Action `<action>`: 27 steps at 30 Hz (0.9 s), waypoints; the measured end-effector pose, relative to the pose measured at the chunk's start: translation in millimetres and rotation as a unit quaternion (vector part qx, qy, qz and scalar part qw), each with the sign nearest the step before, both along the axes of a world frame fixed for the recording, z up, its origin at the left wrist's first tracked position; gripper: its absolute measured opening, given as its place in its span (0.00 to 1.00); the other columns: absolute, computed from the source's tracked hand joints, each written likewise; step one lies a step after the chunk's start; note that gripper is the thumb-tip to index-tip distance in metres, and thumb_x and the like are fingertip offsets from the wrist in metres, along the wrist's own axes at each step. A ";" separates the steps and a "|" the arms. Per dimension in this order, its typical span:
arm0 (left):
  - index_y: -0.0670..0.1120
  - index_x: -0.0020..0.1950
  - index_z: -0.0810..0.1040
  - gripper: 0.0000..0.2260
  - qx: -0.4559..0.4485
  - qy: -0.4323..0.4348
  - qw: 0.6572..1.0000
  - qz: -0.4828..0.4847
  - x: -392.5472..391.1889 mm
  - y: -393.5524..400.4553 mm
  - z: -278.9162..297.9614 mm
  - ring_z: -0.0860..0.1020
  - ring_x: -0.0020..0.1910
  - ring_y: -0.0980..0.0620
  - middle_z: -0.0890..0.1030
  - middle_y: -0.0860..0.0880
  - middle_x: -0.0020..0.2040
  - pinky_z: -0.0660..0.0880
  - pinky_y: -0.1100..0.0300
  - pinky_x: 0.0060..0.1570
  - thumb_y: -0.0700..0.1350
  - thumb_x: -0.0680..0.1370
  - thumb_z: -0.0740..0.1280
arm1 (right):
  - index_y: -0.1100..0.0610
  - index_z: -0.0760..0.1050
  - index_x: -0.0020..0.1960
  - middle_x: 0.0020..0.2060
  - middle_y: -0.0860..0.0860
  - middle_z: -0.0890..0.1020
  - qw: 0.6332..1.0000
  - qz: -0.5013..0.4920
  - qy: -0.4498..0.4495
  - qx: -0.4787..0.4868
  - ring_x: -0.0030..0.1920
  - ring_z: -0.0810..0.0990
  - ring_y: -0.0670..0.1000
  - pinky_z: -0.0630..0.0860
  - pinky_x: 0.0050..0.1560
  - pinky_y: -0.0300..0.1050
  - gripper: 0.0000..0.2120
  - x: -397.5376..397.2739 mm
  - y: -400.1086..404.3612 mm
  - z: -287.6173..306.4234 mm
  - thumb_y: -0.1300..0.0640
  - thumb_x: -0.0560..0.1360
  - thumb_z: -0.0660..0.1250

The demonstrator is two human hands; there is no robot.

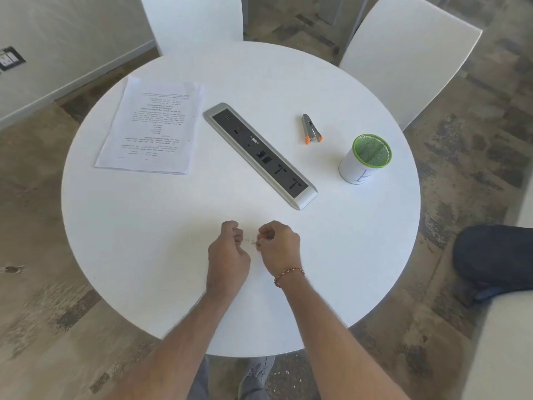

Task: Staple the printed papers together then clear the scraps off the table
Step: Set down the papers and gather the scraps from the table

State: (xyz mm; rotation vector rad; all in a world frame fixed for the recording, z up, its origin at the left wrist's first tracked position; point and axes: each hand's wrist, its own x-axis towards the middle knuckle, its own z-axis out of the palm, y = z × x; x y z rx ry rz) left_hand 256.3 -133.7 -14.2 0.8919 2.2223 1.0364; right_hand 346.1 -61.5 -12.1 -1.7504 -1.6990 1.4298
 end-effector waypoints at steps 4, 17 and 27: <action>0.42 0.67 0.70 0.23 0.000 -0.020 1.000 -0.012 3.9 0.4 0.6 0.80 0.55 0.50 0.81 0.46 0.56 0.74 0.62 0.53 0.27 0.75 0.54 | 0.57 0.78 0.49 0.43 0.53 0.83 1.000 0.012 0.019 -0.010 0.44 0.83 0.54 0.82 0.47 0.49 0.15 -7.7 -0.2 2.8 0.69 0.71 0.57; 0.41 0.62 0.74 0.22 0.047 0.068 0.996 0.030 -16.6 -5.4 5.9 0.77 0.48 0.50 0.79 0.46 0.53 0.72 0.61 0.52 0.26 0.73 0.55 | 0.57 0.83 0.46 0.42 0.52 0.78 0.952 0.222 -0.071 0.198 0.45 0.75 0.53 0.74 0.41 0.44 0.14 -0.8 -4.8 -9.5 0.71 0.69 0.64; 0.40 0.62 0.74 0.23 0.047 0.094 0.994 0.030 -22.8 -10.3 3.0 0.77 0.51 0.47 0.78 0.45 0.54 0.70 0.60 0.52 0.25 0.72 0.54 | 0.60 0.79 0.38 0.35 0.53 0.78 0.892 0.311 -0.114 0.307 0.39 0.75 0.56 0.75 0.34 0.47 0.09 -7.6 9.1 -19.1 0.73 0.66 0.66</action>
